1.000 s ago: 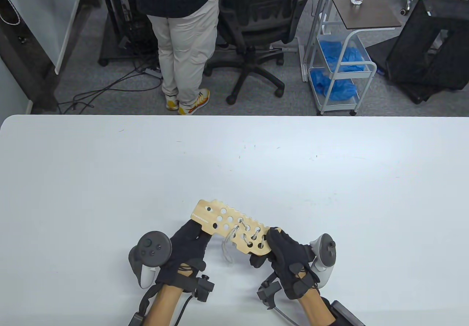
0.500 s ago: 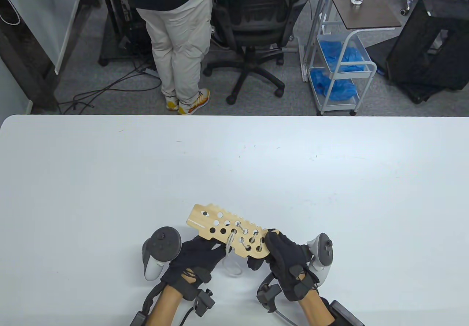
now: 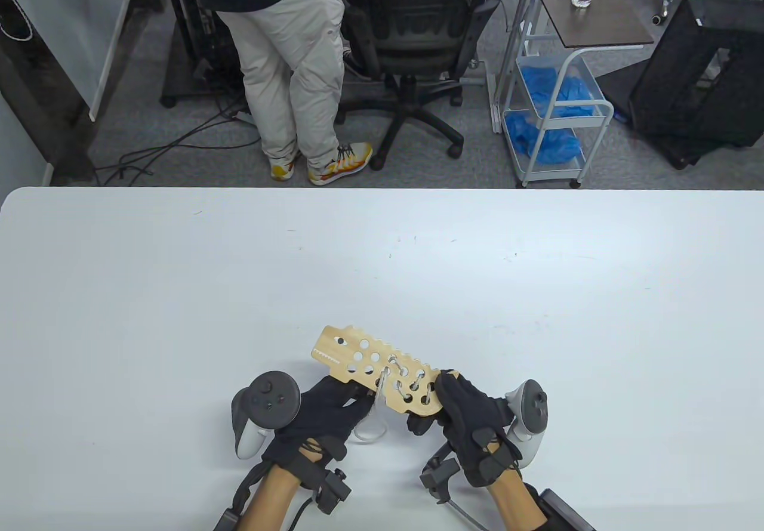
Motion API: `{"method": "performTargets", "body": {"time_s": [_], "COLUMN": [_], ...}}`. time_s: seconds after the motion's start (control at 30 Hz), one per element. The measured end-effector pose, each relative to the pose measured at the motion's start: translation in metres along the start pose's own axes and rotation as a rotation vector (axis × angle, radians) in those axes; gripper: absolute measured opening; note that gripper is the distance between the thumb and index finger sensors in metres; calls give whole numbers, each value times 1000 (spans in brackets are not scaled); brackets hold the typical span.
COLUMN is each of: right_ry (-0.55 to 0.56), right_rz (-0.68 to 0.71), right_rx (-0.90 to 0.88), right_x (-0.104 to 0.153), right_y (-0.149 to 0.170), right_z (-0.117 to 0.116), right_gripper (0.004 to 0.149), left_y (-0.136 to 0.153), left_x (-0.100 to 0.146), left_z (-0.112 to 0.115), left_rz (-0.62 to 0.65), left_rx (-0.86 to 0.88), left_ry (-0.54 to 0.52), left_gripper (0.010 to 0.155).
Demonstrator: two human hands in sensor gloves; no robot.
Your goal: Remove rope from all holes on crocodile lacing toy
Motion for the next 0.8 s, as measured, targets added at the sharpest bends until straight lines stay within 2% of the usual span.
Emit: {"method": "performTargets", "body": {"time_s": [0.8], "right_ry": [264], "right_rz": [-39], "right_rx": [14], "right_x": [-7], "right_y": [-2], "right_z": [47], "right_gripper": [50], "left_y": [17], "left_x": [15], "left_z": [-31], "left_rz": [-124], "left_rx": [31], "left_ry": [-249], "left_gripper": [47]}}
Point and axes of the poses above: the tracker on the back of each hand, its own y axis roughly to the little-finger side, its own x axis roughly from the fingertips to the wrist, z = x × y, the point moved 1 cm from there along -x, roughly from the wrist to the fingertips, and after that the axes turned 10 degrees about y, right-handed, at the moved point
